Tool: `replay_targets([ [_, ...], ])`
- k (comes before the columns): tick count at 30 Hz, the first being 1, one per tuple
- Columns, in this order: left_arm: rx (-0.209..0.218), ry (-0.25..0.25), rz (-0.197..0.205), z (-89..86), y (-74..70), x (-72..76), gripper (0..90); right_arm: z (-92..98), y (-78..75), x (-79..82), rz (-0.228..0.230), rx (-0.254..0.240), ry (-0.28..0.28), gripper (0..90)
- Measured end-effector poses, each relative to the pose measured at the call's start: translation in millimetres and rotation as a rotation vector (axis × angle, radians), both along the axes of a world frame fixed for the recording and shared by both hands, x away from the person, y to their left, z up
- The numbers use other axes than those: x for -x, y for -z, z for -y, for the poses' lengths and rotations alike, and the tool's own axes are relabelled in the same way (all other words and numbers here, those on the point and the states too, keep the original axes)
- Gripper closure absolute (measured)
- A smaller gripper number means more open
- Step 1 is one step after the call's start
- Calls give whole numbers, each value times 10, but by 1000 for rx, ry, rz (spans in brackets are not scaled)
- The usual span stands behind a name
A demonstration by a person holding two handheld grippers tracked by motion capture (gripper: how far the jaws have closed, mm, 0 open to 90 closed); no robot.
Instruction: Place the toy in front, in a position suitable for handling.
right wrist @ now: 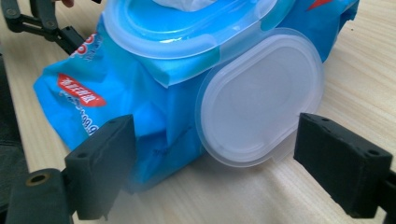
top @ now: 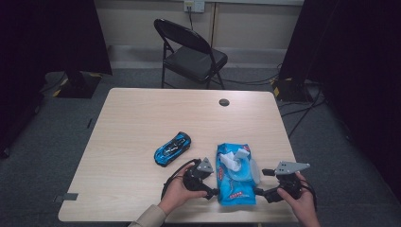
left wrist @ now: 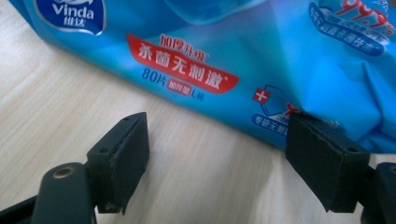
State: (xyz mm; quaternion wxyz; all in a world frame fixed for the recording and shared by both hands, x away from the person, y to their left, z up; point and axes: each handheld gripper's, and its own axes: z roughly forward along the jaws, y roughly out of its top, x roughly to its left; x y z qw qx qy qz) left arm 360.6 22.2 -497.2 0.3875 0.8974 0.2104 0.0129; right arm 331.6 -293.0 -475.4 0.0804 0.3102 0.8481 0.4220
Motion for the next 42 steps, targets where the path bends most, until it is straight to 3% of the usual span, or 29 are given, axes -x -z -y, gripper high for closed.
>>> replay_targets([
  [3, -9, 11, 7, 16, -1, -29, 216, -38, 9, -34, 6, 20, 5, 100],
  [10, -3, -20, 15, 68, 7, -144, 221, -27, 32, -158, 2, 28, 33, 56],
  [17, -8, -35, 15, 165, 7, -354, 222, 78, 67, -400, -2, 2, 88, 49],
  [24, -6, -48, 8, 229, 2, -492, 237, 122, 44, -601, 21, 25, 126, 51],
  [29, -8, -53, 9, 177, 0, -468, 248, 132, 17, -542, 30, 13, 131, 134],
  [36, -5, -55, 8, 70, -43, -358, 250, 111, -60, -325, 12, -44, 132, 134],
  [42, 0, -48, 13, 63, -73, -308, 247, -96, -70, -204, 6, -8, 65, 131],
])
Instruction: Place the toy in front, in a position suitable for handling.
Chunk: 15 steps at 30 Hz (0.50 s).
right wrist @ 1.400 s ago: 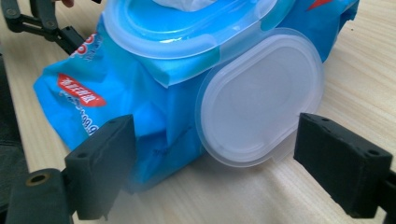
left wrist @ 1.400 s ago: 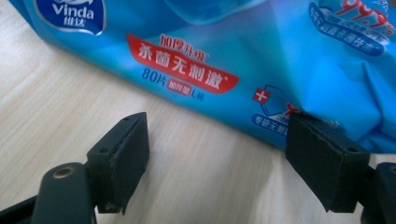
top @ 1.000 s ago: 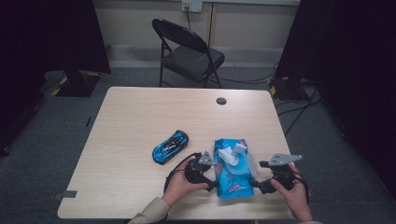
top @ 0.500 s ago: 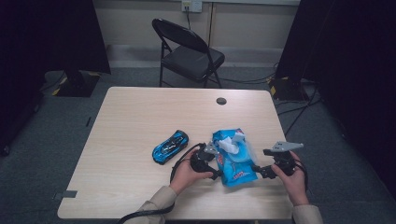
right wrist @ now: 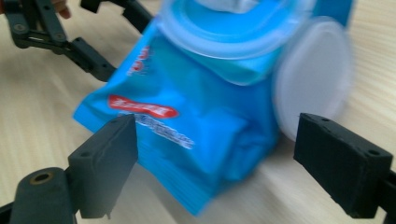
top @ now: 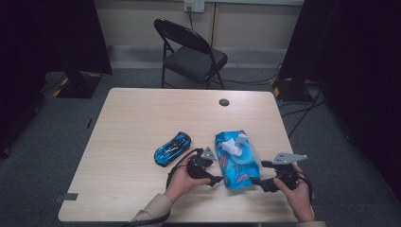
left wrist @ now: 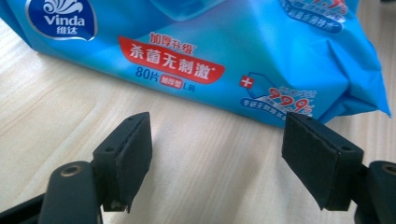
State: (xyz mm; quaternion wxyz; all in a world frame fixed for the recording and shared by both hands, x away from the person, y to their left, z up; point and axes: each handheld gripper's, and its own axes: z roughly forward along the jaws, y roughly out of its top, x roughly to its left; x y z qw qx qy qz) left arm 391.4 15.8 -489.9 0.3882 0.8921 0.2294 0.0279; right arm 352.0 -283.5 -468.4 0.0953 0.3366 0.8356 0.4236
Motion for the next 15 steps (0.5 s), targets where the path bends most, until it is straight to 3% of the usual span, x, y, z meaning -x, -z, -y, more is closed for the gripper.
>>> replay_targets([
  [7, 2, 12, -1, 29, 21, 4, 303, -193, 68, -15, 9, 42, -8, 112],
  [15, 16, 19, -2, 95, 75, -18, 364, -241, 91, -2, 12, 59, 9, 93],
])
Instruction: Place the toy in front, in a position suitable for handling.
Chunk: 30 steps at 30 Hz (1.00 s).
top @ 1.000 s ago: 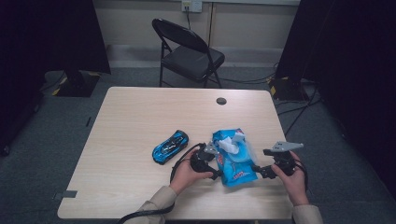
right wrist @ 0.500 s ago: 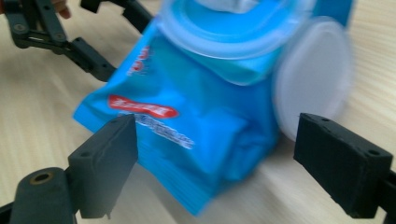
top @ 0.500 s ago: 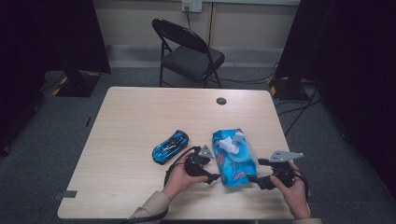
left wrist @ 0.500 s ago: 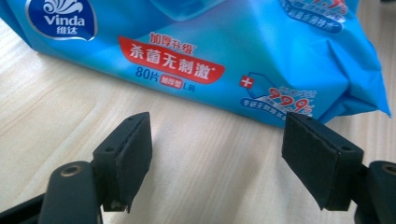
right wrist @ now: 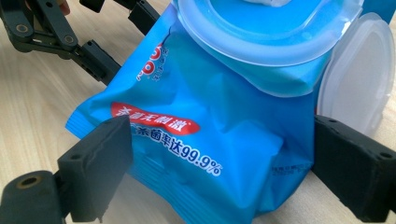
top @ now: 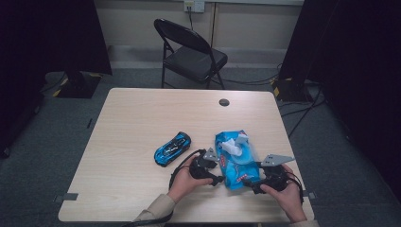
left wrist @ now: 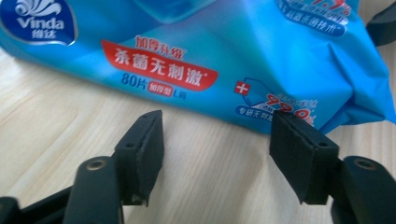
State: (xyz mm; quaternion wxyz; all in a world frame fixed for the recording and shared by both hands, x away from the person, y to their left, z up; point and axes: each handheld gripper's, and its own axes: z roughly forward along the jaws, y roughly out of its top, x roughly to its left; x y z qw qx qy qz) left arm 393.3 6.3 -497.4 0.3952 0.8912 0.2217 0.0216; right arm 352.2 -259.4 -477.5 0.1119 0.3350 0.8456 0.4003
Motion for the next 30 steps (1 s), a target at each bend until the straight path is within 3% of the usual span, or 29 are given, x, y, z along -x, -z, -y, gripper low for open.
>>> replay_targets([
  [6, -7, 22, 2, 58, -8, -8, 416, 2, 2, 3, 3, 2, 4, 106],
  [14, -18, 45, 1, 97, -17, -41, 416, 10, 0, 6, 3, 3, 13, 112],
  [30, -46, 76, 5, 360, -33, -188, 383, 157, 33, -16, 4, -8, 117, 101],
])
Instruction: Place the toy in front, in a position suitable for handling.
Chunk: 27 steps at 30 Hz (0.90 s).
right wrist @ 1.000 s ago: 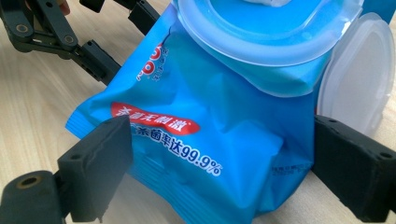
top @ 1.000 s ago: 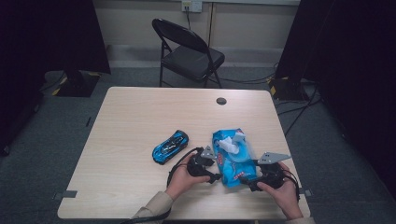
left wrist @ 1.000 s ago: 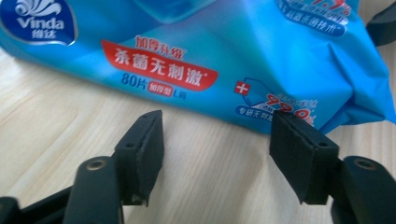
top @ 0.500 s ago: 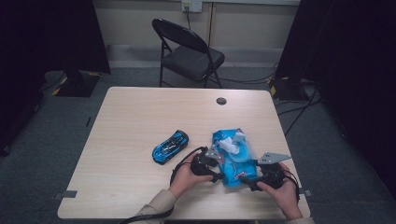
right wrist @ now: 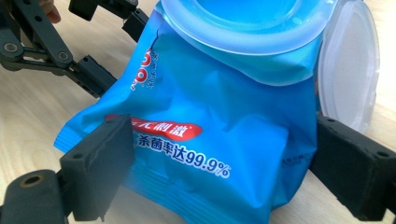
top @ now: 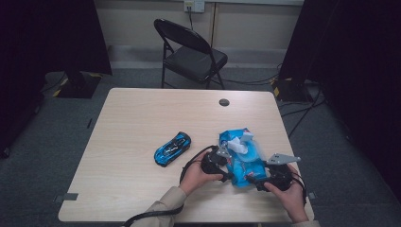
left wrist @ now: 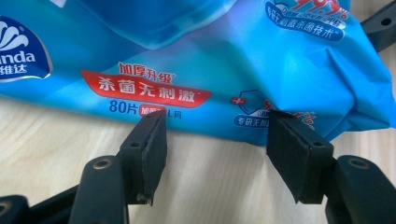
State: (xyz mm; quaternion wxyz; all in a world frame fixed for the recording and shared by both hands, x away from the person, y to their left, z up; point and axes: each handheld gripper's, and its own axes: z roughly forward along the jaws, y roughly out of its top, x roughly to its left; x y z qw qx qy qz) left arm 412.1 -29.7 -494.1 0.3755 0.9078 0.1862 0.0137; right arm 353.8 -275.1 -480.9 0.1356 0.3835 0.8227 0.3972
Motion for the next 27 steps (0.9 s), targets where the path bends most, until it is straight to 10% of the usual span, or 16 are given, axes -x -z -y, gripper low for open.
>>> replay_targets([
  [18, -3, -32, 16, -477, -83, 182, 268, -139, 24, -14, 0, 78, 65, 86],
  [27, -9, -45, 11, -751, -57, 279, 222, -213, 94, -140, -45, 22, 120, 39],
])
